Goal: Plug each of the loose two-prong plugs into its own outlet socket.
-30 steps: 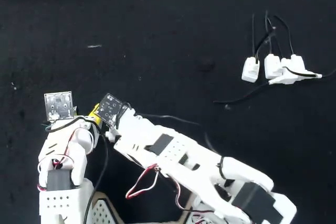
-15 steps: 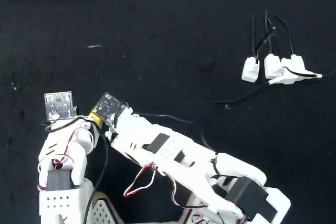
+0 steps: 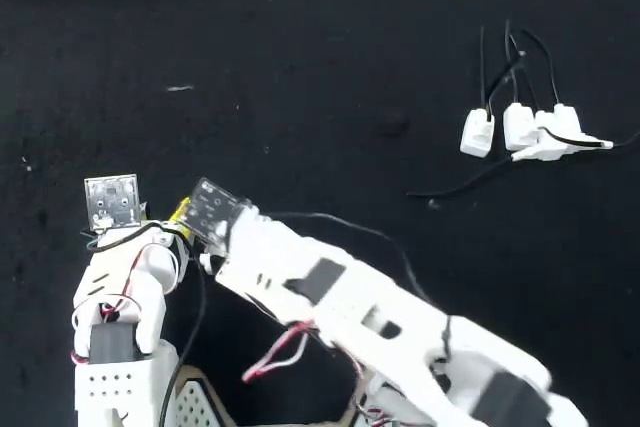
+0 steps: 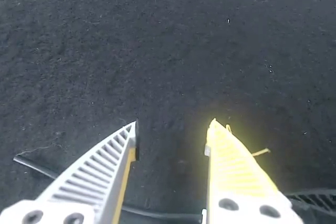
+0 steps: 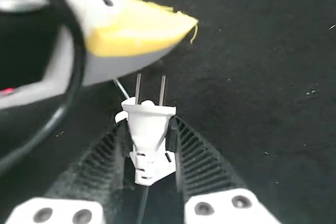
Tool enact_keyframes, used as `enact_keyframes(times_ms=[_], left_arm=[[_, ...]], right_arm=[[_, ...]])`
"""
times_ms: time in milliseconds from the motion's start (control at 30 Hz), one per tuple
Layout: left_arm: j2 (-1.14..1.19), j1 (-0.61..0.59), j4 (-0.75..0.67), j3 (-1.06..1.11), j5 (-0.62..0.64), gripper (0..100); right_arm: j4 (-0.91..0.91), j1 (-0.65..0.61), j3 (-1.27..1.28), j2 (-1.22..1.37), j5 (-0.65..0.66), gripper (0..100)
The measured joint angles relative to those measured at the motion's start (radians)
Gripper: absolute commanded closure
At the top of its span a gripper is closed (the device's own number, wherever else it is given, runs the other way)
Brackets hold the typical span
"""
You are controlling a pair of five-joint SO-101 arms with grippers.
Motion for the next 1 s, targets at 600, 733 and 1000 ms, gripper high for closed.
enact_keyframes(times_ms=[600,733,1000], left_arm=[[-0.005,0.054,-0.002,0.0,-0.003,78],[-0.012,0.052,-0.009,-0.002,-0.003,78],[-0.012,0.052,-0.009,-0.003,-0.003,78]], right_arm=[[-0.181,-0.003,0.184,-0.195,0.052,98.8],[-0.213,-0.005,0.187,-0.195,-0.058,98.8],[-0.213,-0.006,0.187,-0.195,-0.097,98.8]])
